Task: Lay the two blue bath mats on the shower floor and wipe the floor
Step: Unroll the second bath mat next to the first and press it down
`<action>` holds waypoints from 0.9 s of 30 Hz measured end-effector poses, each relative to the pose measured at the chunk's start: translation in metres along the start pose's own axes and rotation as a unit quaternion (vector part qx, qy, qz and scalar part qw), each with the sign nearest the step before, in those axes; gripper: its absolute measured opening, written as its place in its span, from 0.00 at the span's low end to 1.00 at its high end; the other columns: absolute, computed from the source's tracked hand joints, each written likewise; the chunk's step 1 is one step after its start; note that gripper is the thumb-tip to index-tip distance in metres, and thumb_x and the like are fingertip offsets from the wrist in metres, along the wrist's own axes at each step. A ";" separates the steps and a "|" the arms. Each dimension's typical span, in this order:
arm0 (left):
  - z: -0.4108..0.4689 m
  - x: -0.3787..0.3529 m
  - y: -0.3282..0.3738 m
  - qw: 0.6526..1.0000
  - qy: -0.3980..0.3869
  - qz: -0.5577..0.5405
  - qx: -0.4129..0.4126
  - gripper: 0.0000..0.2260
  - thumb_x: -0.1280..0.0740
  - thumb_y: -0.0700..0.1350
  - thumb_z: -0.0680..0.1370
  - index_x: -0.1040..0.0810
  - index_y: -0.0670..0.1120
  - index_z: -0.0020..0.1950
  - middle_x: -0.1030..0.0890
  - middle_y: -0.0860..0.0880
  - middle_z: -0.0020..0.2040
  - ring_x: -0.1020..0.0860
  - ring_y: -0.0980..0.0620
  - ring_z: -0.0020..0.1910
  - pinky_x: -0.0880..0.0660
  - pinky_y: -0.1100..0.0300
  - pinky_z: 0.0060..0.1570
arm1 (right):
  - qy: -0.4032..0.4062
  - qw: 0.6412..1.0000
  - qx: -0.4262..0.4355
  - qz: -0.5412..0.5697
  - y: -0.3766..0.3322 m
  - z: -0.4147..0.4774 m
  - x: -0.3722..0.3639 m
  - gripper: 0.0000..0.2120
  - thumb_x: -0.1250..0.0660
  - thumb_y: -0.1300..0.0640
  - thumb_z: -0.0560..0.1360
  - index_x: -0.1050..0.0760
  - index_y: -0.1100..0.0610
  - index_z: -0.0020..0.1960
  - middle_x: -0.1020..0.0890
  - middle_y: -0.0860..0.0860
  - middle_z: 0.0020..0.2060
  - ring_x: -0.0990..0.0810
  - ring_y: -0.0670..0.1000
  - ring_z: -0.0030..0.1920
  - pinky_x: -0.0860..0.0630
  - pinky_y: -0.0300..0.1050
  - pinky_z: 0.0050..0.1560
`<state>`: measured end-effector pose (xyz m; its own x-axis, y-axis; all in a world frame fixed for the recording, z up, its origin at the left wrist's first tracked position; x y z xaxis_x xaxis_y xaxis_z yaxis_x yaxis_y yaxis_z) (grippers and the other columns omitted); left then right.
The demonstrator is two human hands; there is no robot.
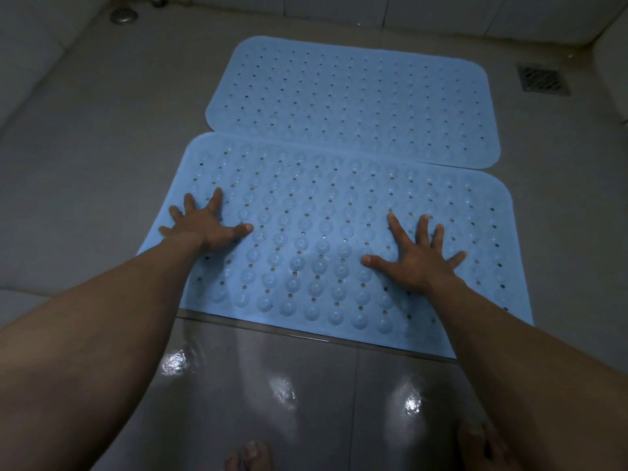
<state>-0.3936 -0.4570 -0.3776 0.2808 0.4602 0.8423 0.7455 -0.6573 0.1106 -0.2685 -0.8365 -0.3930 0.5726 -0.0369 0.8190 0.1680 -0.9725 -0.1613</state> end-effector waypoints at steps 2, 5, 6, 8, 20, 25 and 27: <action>-0.002 0.000 0.001 1.000 0.000 0.002 -0.002 0.49 0.38 0.78 0.65 0.57 0.66 0.79 0.61 0.47 0.81 0.59 0.35 0.79 0.53 0.29 0.72 | 0.001 1.000 -0.003 0.000 0.002 -0.001 0.001 0.53 0.50 0.13 0.55 0.68 0.28 0.73 0.69 0.50 0.78 0.70 0.58 0.77 0.63 0.79 0.67; 0.002 0.000 0.002 1.000 -0.001 -0.007 -0.001 0.48 0.37 0.78 0.65 0.55 0.66 0.79 0.60 0.47 0.81 0.59 0.35 0.79 0.52 0.28 0.71 | 0.002 1.000 -0.003 -0.003 0.004 0.000 0.000 0.53 0.50 0.12 0.55 0.68 0.27 0.72 0.70 0.49 0.77 0.70 0.58 0.77 0.63 0.79 0.68; 0.003 0.000 0.001 1.000 -0.001 -0.010 -0.001 0.49 0.37 0.78 0.64 0.55 0.66 0.79 0.60 0.47 0.81 0.59 0.35 0.78 0.51 0.28 0.71 | 0.001 1.000 -0.003 -0.003 0.004 0.000 0.000 0.52 0.50 0.12 0.55 0.68 0.27 0.72 0.70 0.49 0.77 0.70 0.58 0.77 0.63 0.79 0.68; 0.004 -0.001 0.000 1.000 0.001 -0.011 -0.001 0.49 0.36 0.78 0.64 0.55 0.66 0.79 0.60 0.47 0.81 0.58 0.35 0.79 0.50 0.28 0.71 | -0.002 1.000 -0.002 -0.007 0.004 0.000 0.000 0.52 0.50 0.13 0.56 0.69 0.28 0.72 0.70 0.49 0.77 0.70 0.58 0.77 0.62 0.79 0.68; 0.000 -0.003 -0.003 1.000 -0.005 -0.016 -0.004 0.50 0.37 0.78 0.63 0.55 0.66 0.79 0.60 0.48 0.81 0.58 0.35 0.79 0.50 0.27 0.71 | -0.004 1.000 0.001 -0.027 0.008 -0.005 0.002 0.52 0.50 0.14 0.59 0.69 0.30 0.74 0.69 0.49 0.78 0.68 0.58 0.78 0.59 0.78 0.69; -0.001 -0.005 -0.002 1.000 -0.009 -0.005 -0.007 0.49 0.38 0.78 0.64 0.57 0.66 0.79 0.61 0.47 0.81 0.59 0.35 0.78 0.51 0.28 0.71 | -0.007 1.000 0.001 -0.024 0.008 -0.005 0.002 0.52 0.50 0.14 0.59 0.68 0.30 0.74 0.69 0.49 0.78 0.68 0.59 0.77 0.60 0.78 0.69; -0.002 -0.004 -0.001 1.000 -0.008 -0.005 -0.008 0.49 0.38 0.78 0.64 0.58 0.66 0.79 0.61 0.47 0.81 0.59 0.35 0.78 0.51 0.28 0.71 | -0.007 1.000 0.003 -0.022 0.008 -0.005 0.002 0.52 0.49 0.14 0.59 0.68 0.30 0.74 0.70 0.49 0.78 0.69 0.59 0.77 0.60 0.78 0.69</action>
<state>-0.3967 -0.4591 -0.3805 0.2824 0.4758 0.8329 0.7387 -0.6619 0.1276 -0.2697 -0.8459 -0.3900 0.5755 0.0082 0.8178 0.1972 -0.9718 -0.1290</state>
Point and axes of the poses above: each hand's wrist, its own z-axis towards the middle knuckle, its own x-axis out of the back of the hand, y = z × x, the point moved 5 cm from there along z, towards the middle knuckle
